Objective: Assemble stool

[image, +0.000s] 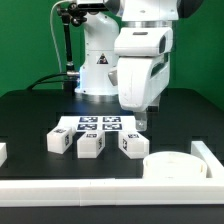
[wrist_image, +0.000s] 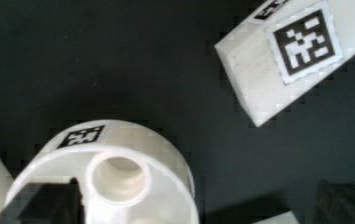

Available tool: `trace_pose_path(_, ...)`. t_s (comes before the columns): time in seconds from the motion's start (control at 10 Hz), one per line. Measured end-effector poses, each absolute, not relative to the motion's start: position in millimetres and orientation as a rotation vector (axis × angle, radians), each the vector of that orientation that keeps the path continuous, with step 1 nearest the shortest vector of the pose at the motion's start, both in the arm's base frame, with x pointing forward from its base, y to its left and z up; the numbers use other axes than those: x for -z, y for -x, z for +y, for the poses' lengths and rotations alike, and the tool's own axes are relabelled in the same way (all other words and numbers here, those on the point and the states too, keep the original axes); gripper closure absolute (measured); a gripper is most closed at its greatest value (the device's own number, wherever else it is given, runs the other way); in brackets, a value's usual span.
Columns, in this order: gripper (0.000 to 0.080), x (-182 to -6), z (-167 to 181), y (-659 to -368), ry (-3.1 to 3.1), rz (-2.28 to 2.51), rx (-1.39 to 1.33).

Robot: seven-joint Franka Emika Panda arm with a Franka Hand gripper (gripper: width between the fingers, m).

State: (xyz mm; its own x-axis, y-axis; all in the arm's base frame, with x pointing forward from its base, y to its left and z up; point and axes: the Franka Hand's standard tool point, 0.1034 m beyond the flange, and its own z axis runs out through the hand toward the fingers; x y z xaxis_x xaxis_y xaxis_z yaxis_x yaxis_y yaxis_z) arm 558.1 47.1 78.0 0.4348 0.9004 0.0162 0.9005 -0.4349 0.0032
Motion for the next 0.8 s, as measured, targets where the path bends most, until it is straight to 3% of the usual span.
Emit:
trace_pose_path(0.5,0.015,-70.0,20,-559,3.012,-0.938,0.093)
trace_pose_path(0.8,0.015,-69.9,25,-559,3.065,-0.666,0.097)
